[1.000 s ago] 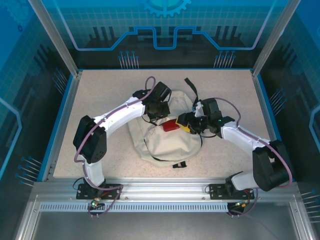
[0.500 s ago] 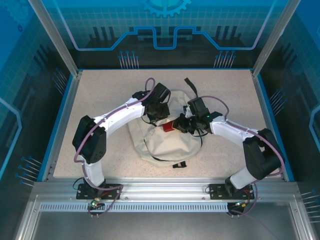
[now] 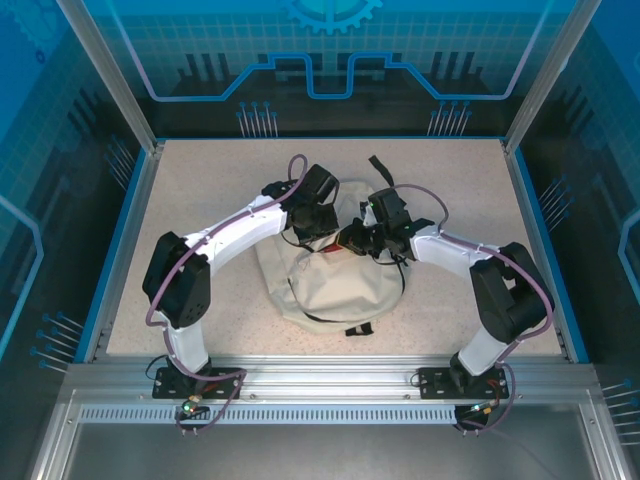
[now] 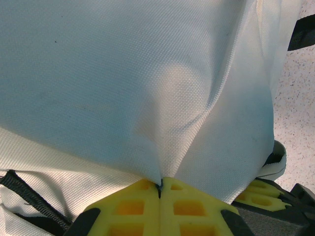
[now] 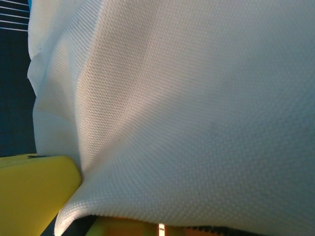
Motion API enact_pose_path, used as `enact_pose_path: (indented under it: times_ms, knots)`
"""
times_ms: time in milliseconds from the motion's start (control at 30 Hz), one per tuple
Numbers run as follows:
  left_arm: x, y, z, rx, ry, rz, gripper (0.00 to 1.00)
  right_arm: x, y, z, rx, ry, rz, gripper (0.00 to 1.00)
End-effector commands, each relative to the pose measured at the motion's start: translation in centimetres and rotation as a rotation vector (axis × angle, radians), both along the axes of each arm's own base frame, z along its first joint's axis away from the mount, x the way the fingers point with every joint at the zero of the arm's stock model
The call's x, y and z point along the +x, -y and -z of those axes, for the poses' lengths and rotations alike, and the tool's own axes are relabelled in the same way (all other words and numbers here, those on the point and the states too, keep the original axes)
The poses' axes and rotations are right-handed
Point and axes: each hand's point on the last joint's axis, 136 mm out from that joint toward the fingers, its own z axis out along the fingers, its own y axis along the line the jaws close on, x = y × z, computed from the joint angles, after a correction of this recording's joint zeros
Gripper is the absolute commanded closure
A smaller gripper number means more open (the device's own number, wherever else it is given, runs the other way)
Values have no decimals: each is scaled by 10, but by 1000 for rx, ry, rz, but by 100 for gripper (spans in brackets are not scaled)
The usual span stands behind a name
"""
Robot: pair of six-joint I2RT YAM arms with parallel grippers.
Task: Pack the student bag
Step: Place the card holder in the student bag.
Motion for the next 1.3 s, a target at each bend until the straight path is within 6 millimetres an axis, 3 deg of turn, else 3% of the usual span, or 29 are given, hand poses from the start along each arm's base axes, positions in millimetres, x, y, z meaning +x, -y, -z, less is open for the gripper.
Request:
enact_pose_path:
  times_ms: [0,100,300,467,700,833,967,1067,1167,1267]
  knots:
    - [-6,5,-17,-61,17,33,100,1,1,-16,3,90,-11,90]
    - [-5,7,-17,-69,22,36,100,-11,11,-14,-30,65,-5,90]
    - [-6,8,-15,-81,18,43,100,-22,17,12,-74,-14,16,91]
    - [-10,8,-13,-88,10,48,100,-8,13,17,-81,-7,41,92]
    - [-12,3,-15,-88,12,49,100,21,6,2,-72,52,75,92]
    - [-11,-1,-19,-104,15,45,99,24,6,1,-85,53,76,91]
    - [-8,-14,-34,-124,46,30,72,-1,18,2,-214,30,20,84]
    - [-5,-35,-44,-122,75,-3,51,-29,33,-3,-379,33,-52,74]
    - [-3,-69,-45,-108,90,-68,39,-57,34,-12,-506,43,-198,55]
    - [-8,-106,-41,-80,95,-139,31,-71,34,-24,-704,90,-308,46]
